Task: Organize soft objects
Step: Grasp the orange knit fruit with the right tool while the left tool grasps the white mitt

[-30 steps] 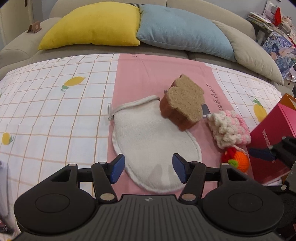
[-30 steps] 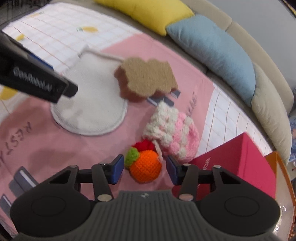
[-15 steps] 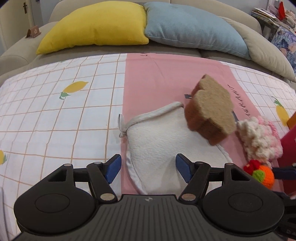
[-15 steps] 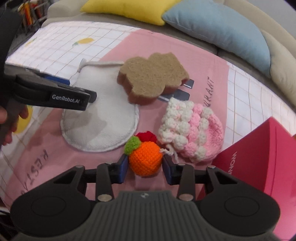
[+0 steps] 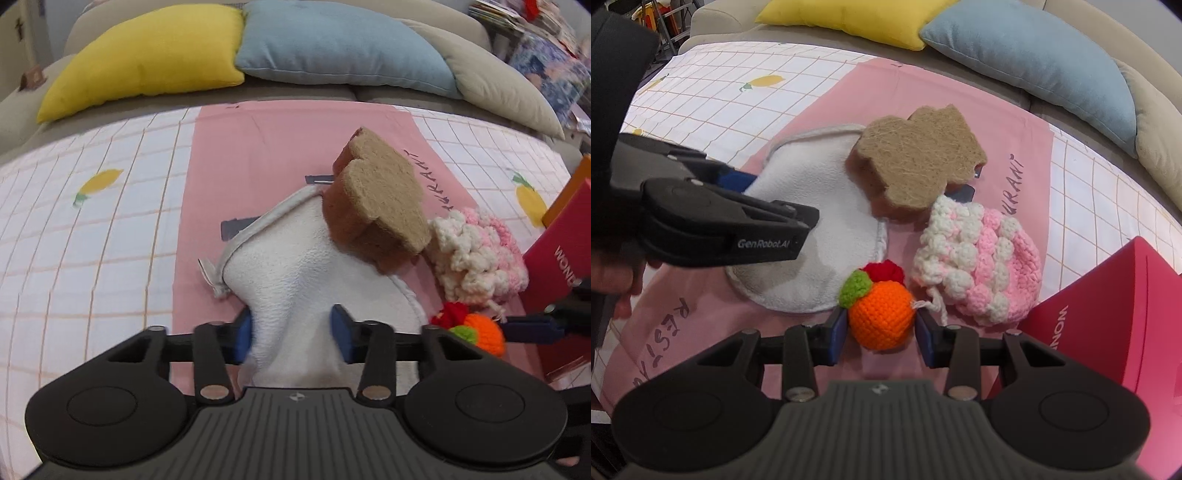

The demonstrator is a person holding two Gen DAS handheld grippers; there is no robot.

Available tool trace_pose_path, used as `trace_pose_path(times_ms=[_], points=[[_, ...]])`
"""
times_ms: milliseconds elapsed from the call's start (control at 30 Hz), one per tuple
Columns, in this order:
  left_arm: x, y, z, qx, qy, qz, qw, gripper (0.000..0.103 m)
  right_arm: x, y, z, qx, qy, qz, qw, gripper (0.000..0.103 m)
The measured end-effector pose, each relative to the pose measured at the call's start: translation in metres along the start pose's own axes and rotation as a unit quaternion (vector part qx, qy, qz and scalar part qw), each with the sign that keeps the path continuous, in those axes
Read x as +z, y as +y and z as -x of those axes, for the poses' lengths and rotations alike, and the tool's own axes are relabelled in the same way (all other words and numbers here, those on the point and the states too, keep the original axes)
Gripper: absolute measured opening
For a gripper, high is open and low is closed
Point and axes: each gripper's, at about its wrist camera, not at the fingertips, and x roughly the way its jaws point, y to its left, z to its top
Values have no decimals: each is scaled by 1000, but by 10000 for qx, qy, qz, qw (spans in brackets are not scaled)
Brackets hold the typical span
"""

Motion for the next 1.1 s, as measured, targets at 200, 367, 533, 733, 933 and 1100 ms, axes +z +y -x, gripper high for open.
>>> trace_pose_path(times_ms=[200, 367, 533, 733, 933, 1100], points=[[-4, -12, 12, 210, 64, -75, 9997, 11, 1, 1, -1, 30, 27, 59, 10000, 39], [-6, -7, 31, 163, 122, 305, 9993, 10, 1, -1, 6, 92, 52, 56, 9999, 39], [-12, -16, 59, 156, 131, 213, 9996, 9, -6, 3, 26, 238, -56, 23, 9997, 39], [-25, -21, 95, 154, 113, 239, 9995, 10, -20, 4, 61, 305, -299, 32, 9991, 39], [-35, -32, 129, 21, -50, 161, 9999, 10, -39, 1, 96, 298, -539, 7, 9981, 39], [-38, -45, 157, -132, -303, 38, 9994, 10, -53, -6, 119, 264, -676, -72, 9973, 39]])
